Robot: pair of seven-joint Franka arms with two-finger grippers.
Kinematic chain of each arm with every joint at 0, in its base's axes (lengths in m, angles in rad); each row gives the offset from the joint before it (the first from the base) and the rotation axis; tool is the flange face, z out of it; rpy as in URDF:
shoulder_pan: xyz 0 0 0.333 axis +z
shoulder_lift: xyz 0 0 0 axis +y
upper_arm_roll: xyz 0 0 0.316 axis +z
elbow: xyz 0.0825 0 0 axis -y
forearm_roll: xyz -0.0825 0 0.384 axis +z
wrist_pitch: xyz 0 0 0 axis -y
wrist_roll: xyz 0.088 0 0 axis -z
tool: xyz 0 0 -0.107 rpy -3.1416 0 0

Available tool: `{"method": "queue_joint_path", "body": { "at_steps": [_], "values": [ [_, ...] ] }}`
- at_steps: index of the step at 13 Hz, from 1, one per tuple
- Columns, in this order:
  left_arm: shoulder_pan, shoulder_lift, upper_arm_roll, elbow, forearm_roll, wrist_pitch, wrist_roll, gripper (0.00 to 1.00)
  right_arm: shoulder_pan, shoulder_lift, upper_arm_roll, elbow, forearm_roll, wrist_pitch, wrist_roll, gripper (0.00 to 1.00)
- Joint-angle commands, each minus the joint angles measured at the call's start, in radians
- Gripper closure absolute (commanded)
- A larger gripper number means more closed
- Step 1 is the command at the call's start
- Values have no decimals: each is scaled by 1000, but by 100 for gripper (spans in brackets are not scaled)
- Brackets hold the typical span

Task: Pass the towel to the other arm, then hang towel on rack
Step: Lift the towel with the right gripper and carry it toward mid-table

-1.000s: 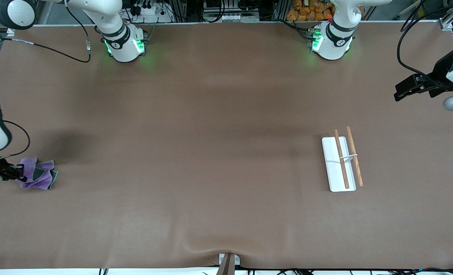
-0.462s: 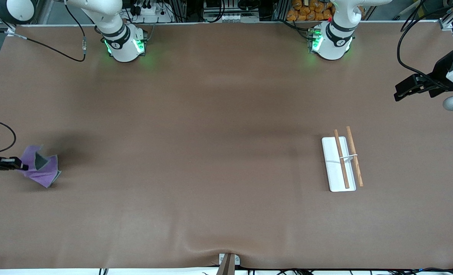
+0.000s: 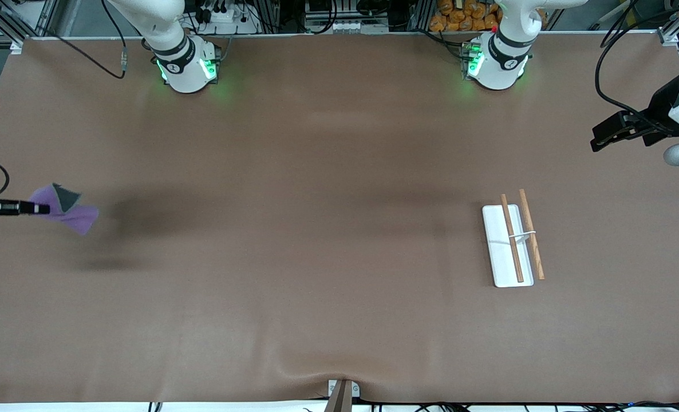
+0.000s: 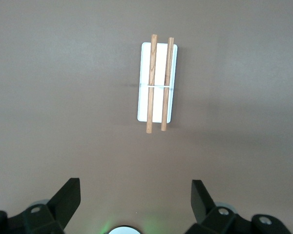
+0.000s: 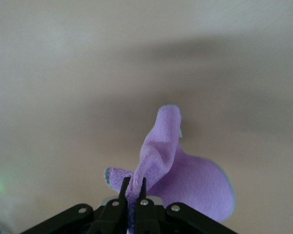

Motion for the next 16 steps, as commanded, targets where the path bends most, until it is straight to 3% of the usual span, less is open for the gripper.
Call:
{"method": "queue_joint_path", "body": {
  "at_steps": [1,5,9,10,13,16],
  "values": [
    [6,-5,-3,5,2,-10,22,0,112,-99,-6,-32,18,-76,165,100],
    [6,-5,-3,5,0,-10,20,0,272,-148,-1,-31,50,-117,431,100],
    [5,-5,-3,7,-1,-10,22,0,416,-164,-6,-29,313,-101,927,100],
    [5,-5,-3,7,-1,-10,22,0,466,-162,-7,-29,331,-79,1023,100],
    [6,-7,-3,7,-1,-12,22,0,595,-156,-6,-28,361,22,1250,100],
    [17,-5,-3,11,-3,-17,35,0,724,-130,-6,-25,455,270,1524,100]
  ]
}}
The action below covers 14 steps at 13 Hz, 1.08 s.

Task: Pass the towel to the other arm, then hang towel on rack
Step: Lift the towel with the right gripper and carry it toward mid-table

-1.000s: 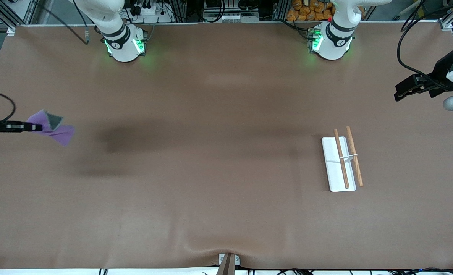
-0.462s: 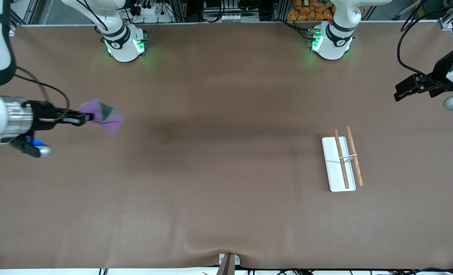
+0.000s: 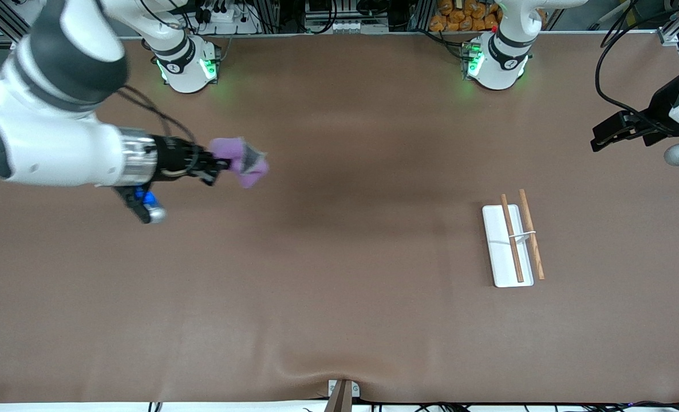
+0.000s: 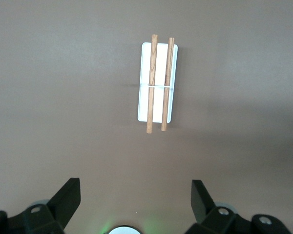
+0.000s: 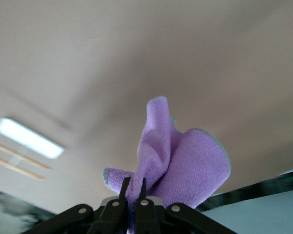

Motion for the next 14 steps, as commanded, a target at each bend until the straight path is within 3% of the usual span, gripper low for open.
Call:
{"method": "queue_joint_path", "body": {
  "at_steps": [1,8,14],
  "values": [
    [15,-3,-3,10,-6,-16,45,0,106,21,-15,-4,55,190,206,100],
    [0,12,-6,10,-24,-12,26,0,299,148,-15,31,156,733,536,100],
    [-12,102,-11,18,-180,45,-278,0,318,182,-17,47,159,801,608,100]
  ]
}}
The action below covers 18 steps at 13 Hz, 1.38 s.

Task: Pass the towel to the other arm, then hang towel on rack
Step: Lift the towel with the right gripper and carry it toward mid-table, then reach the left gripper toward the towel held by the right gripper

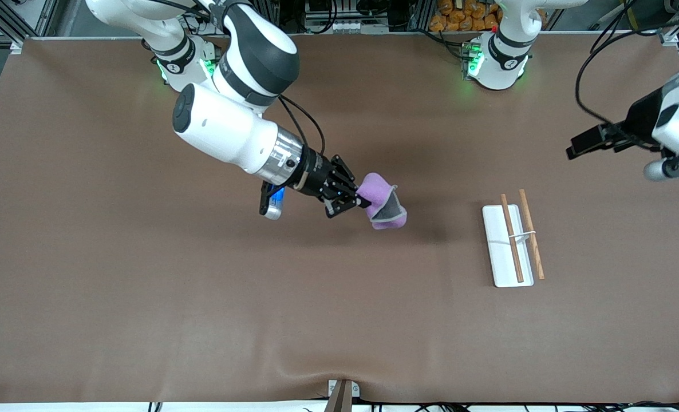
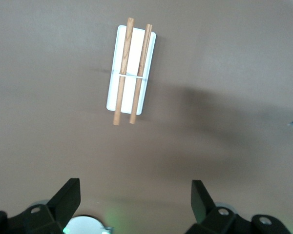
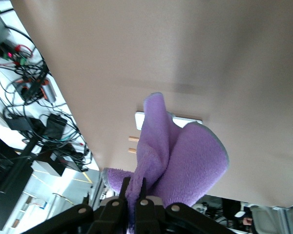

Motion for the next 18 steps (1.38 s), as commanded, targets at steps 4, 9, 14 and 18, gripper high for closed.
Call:
{"method": "queue_joint_path", "body": {
  "at_steps": [4,9,14,18],
  "values": [
    [-67,125,-2,22,-115,175,-230,0,-3,27,-2,47,25,3,23,100],
    [-159,188,-2,22,-225,320,-588,0,-3,28,-4,47,23,2,20,100],
    [-283,245,-2,36,-235,451,-983,0,-3,29,-4,49,23,2,20,100],
    [-345,269,-2,47,-242,500,-1167,4,-3,29,-4,49,23,0,18,100]
  ]
}}
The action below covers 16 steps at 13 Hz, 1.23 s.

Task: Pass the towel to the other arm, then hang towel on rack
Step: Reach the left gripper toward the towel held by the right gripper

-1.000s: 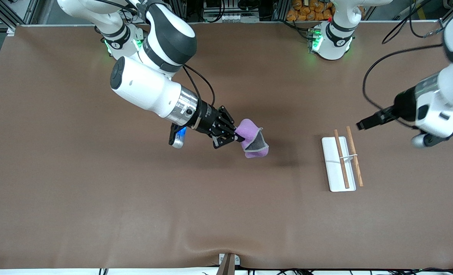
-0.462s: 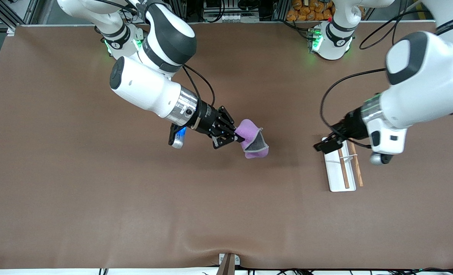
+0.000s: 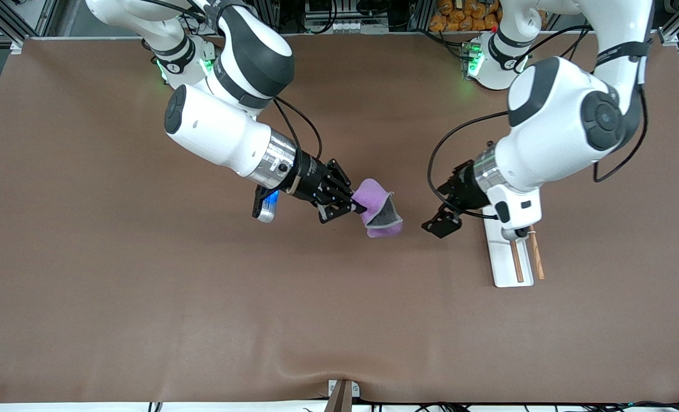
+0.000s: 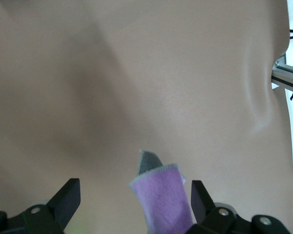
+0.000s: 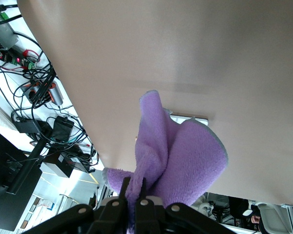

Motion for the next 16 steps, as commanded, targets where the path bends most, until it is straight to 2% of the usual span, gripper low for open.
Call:
{"method": "queue_joint_path", "body": {
  "at_steps": [1,5,8,16],
  "values": [
    [-42,28,8,31,-23,46,-113,6,-4,25,3,40,21,-1,6,100],
    [-65,31,6,32,-33,68,-159,17,-3,25,3,41,21,-1,4,100],
    [-64,35,9,36,-92,114,-162,17,-4,25,3,41,21,-2,4,100],
    [-65,60,9,52,-93,183,-162,17,-4,23,3,44,20,-4,4,100]
  ]
}}
